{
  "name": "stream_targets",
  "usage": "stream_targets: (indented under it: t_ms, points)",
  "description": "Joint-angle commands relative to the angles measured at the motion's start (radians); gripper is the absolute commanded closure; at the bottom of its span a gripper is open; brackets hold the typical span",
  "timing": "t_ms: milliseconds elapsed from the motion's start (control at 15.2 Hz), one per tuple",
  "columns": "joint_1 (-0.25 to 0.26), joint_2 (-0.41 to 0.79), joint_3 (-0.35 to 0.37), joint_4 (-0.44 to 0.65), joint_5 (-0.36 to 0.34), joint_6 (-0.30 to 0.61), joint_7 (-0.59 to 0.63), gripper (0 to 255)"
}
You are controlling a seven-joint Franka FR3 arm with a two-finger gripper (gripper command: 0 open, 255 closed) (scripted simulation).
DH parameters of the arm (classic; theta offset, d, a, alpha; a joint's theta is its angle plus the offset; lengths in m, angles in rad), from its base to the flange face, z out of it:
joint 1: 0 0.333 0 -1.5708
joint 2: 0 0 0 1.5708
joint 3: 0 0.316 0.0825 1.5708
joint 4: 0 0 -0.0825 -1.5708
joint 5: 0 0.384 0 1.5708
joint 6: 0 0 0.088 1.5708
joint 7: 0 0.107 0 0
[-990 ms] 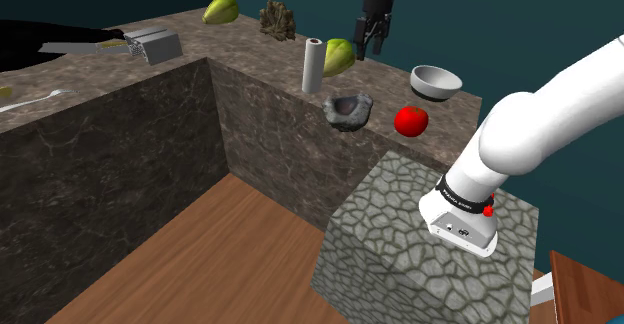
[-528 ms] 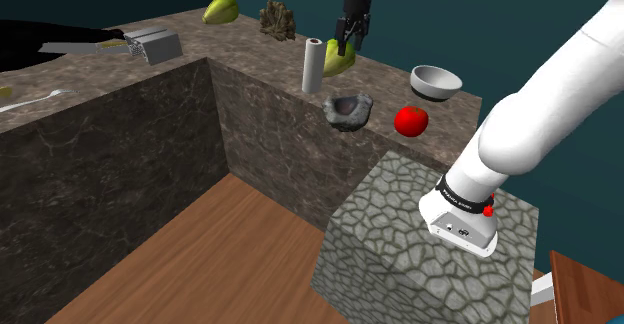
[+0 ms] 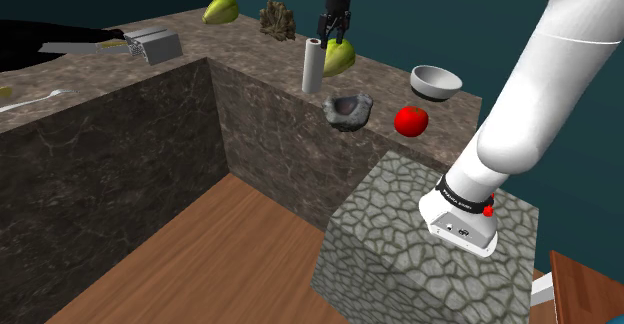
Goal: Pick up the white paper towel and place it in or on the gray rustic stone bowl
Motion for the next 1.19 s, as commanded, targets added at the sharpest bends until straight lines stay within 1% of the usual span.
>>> stream_targets:
  t_ms: [0,264,330,792,1122]
  points:
    - [-0.010,0.067,-0.004,0.078,0.014,0.000,-0.021,0]
    - [-0.038,0.221,-0.006,0.269,0.045,-0.015,-0.056,0]
    - [-0.042,0.238,-0.005,0.291,0.048,-0.019,-0.060,0]
    - [-0.039,0.258,-0.001,0.218,0.055,0.074,-0.065,0]
    - [-0.039,0.258,-0.001,0.218,0.055,0.074,-0.065,0]
